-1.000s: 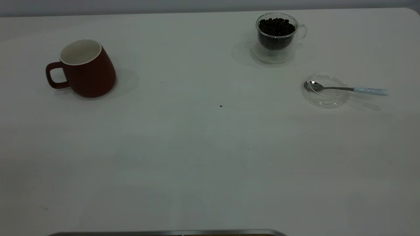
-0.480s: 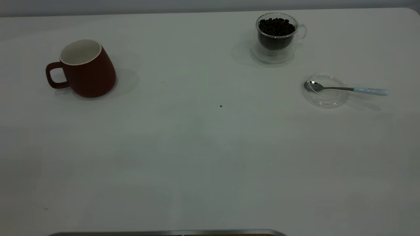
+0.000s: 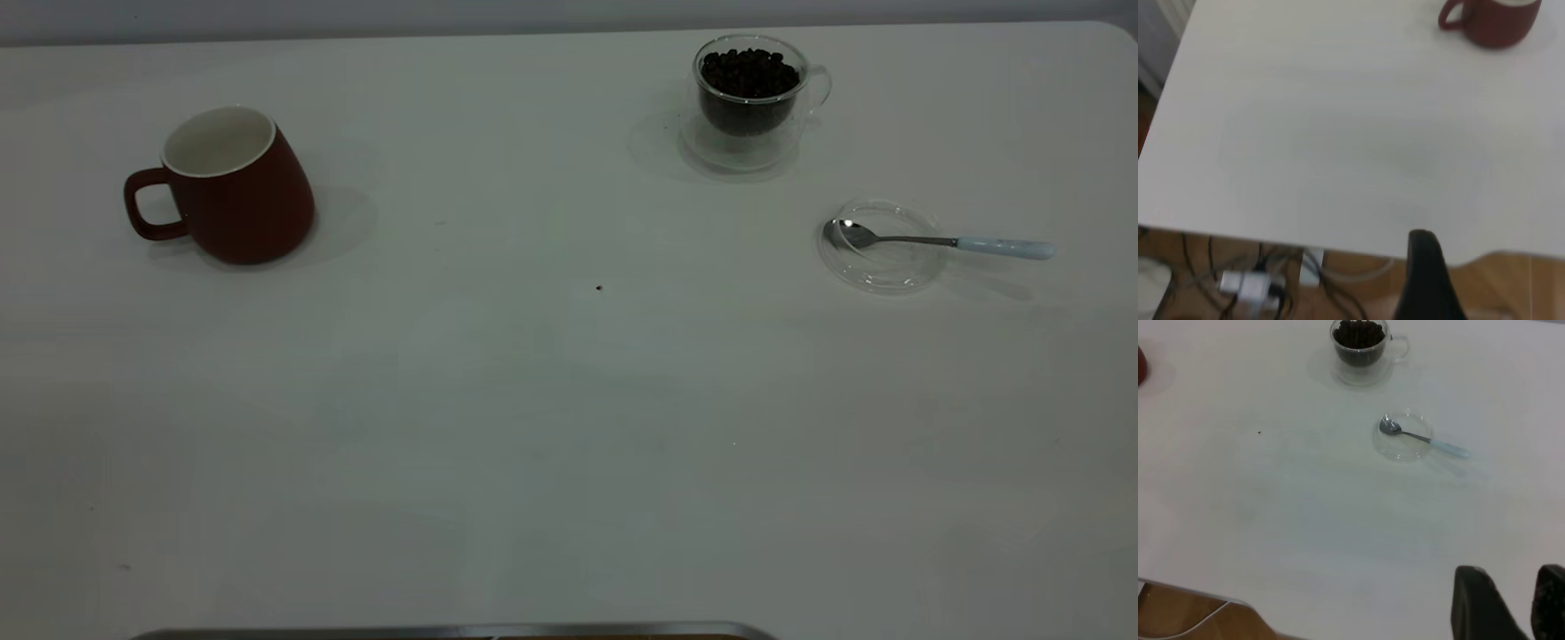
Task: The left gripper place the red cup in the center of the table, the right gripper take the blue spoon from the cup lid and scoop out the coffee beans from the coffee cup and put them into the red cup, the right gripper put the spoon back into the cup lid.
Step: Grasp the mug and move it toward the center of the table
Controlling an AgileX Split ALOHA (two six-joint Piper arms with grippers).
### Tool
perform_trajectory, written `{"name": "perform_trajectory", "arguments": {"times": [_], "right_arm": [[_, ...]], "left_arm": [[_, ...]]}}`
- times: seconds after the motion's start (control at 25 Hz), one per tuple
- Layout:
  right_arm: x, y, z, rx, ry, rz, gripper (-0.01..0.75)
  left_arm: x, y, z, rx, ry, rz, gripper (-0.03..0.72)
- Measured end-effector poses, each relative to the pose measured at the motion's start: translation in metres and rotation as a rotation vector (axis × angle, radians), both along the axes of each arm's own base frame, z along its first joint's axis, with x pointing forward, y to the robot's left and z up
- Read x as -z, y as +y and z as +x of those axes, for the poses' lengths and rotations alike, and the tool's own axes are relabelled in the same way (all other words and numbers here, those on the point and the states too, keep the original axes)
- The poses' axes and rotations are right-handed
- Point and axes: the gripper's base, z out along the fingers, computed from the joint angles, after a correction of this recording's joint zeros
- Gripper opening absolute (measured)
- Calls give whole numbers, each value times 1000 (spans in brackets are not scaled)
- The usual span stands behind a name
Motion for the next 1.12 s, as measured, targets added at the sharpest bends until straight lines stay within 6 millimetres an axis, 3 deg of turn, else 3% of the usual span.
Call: {"name": "perform_trajectory", "arguments": {"times": [0.24,0.36,0.52,0.76,0.96,1.12], "right_arm": [[0,0,0,0,0,0,239],[0,0,0,0,0,0,239],[0,0,0,0,0,0,239],[0,0,0,0,0,0,239],[0,0,0,0,0,-1,239],[0,0,0,0,0,-1,239]], "left_arm": [[-26,1,67,135,246,55,577],[-27,2,107,219,338,93,577],[-25,3,147,310,370,131,577],[0,4,198,466,516,176,577],[18,-1,238,662,535,183,577],[44,-1,266,759,613,180,577]]}}
